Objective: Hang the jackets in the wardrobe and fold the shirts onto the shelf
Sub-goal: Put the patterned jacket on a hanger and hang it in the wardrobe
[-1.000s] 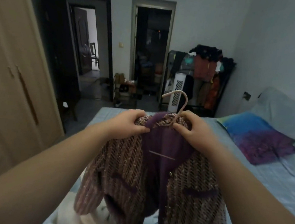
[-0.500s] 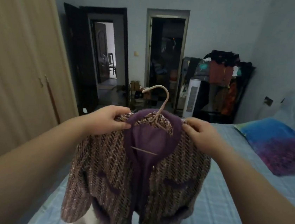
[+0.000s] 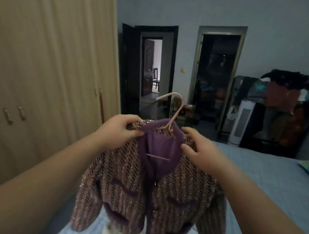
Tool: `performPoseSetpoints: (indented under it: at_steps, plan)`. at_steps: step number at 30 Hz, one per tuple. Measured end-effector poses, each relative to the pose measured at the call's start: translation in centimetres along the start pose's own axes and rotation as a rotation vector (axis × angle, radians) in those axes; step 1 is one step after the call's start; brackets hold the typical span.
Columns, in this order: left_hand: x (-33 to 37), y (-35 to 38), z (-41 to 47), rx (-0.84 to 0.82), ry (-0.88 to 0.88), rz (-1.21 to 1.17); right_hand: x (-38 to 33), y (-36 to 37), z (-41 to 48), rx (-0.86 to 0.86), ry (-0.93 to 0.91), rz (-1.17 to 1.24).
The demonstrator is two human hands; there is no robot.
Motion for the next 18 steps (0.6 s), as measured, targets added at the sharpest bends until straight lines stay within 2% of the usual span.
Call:
performPoseSetpoints:
  at_steps: [2, 5, 7, 10, 12, 14, 16, 18]
  plan:
    - [-0.7, -2.6, -1.1, 0.046, -0.035, -0.026, -2.4, 1.9, 0.2, -0.051, -0.04, 0.025]
    - [-2.6, -7.4, -3.1, 0.083, -0.069, 0.055, -6.6, 4.1, 0.3, 0.01, -0.136, 0.042]
    - [-4.1, -11.9, -4.6, 0.118, -0.061, 0.264, -10.5, 5.7, 0.1, 0.001, -0.206, 0.06]
    - [-5.7, -20.1, -7.6, 0.212, -0.011, 0.607, -18.2, 8.7, -0.7, -0.139, -0.311, 0.098]
    - [-6.5, -25.3, -9.8, 0.277, 0.002, 0.709, -23.5, 11.0, -1.4, -0.242, -0.357, 0.127]
    - [-7.6, -29.9, -12.6, 0.334, -0.014, 0.744, -28.6, 13.0, -1.9, -0.27, -0.44, 0.109]
    - [-9.8, -34.0, -15.9, 0.3, -0.094, 0.653, -33.3, 14.4, -2.4, -0.125, -0.524, 0.061]
    - [-12.2, -37.6, -20.0, 0.167, -0.194, 0.392, -37.4, 15.3, -3.1, 0.149, -0.565, 0.042]
Point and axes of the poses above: each hand's wrist, its own z-axis towards the middle knuckle, its own y-axis out of the palm, x = y × z, the point moved 4 cm from there along z, towards the middle knuckle, and after that the axes turned 15 degrees about x, right-handed, at the moved point
